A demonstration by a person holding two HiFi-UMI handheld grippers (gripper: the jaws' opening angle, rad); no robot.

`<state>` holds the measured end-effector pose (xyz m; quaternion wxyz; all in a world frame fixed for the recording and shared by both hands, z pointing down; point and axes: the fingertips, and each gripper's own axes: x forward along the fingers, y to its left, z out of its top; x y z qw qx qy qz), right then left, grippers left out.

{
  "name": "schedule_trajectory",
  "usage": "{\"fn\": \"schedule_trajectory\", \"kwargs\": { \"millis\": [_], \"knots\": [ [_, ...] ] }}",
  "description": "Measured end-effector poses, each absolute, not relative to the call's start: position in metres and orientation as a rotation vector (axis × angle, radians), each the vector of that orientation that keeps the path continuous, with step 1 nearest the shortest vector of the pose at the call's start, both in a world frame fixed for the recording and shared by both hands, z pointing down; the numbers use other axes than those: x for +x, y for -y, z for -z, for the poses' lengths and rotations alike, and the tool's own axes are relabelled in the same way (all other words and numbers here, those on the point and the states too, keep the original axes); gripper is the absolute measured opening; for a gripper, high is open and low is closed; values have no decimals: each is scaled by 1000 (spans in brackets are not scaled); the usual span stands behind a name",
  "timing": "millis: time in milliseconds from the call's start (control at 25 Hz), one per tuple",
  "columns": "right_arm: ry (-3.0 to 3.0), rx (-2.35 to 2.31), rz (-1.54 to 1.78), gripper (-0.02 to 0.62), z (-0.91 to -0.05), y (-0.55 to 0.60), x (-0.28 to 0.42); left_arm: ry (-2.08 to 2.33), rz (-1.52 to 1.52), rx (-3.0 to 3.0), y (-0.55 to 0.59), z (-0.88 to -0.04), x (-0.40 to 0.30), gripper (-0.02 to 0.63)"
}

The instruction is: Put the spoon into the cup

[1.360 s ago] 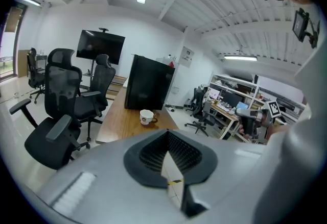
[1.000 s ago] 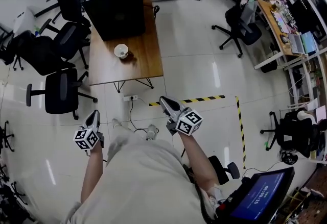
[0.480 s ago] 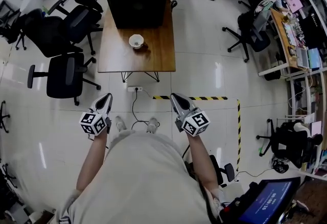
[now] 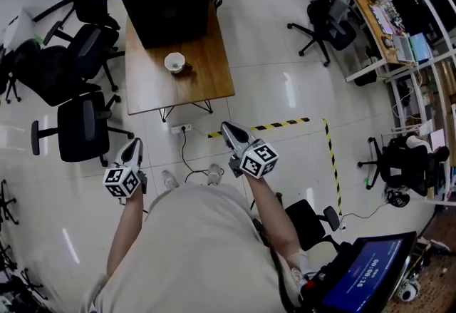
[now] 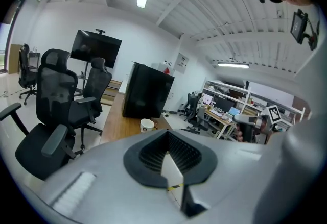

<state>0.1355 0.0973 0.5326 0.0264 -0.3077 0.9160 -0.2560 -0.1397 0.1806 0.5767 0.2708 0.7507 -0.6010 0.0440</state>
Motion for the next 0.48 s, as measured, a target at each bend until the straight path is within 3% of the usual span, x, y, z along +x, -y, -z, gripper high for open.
{"fn": "schedule_trajectory", "kwargs": {
  "millis": [480],
  "knots": [
    [-2717,-1127,871,3,-540,-96,138,1448,-64,2004,-158,-596,-133,1]
  ]
}}
